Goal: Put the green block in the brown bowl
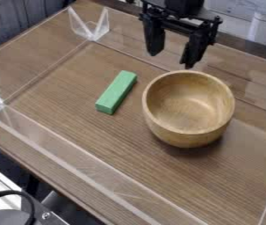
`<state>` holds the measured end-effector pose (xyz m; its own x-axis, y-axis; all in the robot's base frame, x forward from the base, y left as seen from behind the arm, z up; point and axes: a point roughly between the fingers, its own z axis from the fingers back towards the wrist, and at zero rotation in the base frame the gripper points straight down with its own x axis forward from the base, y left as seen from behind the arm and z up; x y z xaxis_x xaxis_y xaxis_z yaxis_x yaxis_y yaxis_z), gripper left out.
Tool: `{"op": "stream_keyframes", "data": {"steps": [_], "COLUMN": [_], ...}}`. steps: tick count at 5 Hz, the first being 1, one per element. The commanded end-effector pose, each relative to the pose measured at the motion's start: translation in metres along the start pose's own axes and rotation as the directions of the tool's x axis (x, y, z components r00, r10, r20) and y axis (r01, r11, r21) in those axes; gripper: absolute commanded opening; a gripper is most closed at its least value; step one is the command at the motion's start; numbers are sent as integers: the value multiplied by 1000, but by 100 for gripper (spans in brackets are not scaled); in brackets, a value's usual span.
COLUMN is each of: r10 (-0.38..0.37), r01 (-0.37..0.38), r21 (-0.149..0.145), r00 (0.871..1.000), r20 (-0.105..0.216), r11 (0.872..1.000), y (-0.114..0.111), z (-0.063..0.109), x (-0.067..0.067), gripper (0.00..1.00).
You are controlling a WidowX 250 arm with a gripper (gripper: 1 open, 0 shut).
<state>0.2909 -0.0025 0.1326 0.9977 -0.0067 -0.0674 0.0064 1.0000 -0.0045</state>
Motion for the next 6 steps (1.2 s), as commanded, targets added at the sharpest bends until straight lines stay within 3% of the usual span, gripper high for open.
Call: {"op": "stream_keyframes", "data": {"steps": [1,2,4,6], "r10": [76,162,175,271], "r01": [-76,-161,-176,-269], "r21": [-18,-39,-91,-60], "r00": [997,987,984,963], "r20": [3,7,-18,11], "r11": [997,986,980,961], "y": [6,16,36,81], "z": [2,4,-13,-29], "x": [-6,-15,-34,-37], "gripper": [100,100,100,100]}}
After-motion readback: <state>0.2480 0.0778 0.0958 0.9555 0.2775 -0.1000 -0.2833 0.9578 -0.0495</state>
